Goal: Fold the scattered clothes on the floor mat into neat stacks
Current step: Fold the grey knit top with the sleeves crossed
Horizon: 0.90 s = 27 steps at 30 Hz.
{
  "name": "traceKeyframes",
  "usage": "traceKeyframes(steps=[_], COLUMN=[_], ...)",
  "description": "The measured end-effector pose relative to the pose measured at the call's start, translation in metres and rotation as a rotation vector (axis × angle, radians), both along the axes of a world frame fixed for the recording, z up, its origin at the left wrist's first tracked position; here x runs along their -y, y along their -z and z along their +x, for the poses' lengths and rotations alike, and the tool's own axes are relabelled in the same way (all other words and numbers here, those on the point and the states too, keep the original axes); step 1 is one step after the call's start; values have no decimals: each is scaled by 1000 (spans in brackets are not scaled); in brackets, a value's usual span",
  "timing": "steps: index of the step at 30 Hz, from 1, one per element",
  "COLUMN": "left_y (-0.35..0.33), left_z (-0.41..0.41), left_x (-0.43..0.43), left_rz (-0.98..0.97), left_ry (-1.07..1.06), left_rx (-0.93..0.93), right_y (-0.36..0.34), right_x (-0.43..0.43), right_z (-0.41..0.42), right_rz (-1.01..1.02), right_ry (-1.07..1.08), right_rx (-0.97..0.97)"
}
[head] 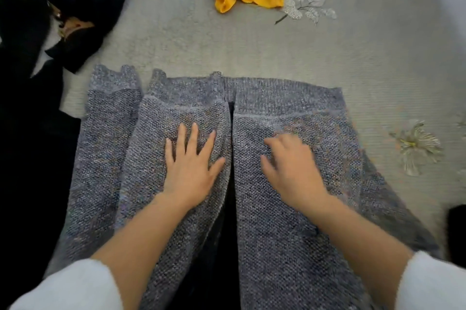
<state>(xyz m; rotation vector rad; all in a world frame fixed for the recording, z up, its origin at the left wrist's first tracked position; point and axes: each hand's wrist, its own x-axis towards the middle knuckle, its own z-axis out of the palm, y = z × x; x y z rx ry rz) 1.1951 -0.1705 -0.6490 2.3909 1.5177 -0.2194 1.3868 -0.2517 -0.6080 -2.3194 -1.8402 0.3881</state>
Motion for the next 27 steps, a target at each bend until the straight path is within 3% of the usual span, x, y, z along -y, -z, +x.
traceKeyframes(steps=[2,6,8,10,12,14,16,18,23,27], left_y=[1,-12,-27,-43,-53,-49,-27,-2,10,9], left_z=[0,2,10,21,36,43,38,27,26,24], left_x=[0,-3,-11,-21,-27,-25,-12,3,8,16], left_rz=[32,-90,-128,-43,26,24,-5,69,221,247], left_ry=[-12,-61,-181,-297,-298,-209,-122,-31,5,16], left_rx=[20,76,274,586,771,661,299,42,35,45], right_y=[16,19,7,-15,-27,-23,0,27,43,26], right_x=[0,-8,-17,-34,-50,-59,-48,-27,-18,-29], right_z=[-14,-16,-16,-15,-15,-15,-14,-11,-10,3], right_rz=[-109,-8,225,571,739,536,43,-226,-156,-85], right_ry=[1,73,222,354,329,236,76,-95,-110,-107], right_rx=[15,55,-131,-358,-436,-337,-83,136,176,-89])
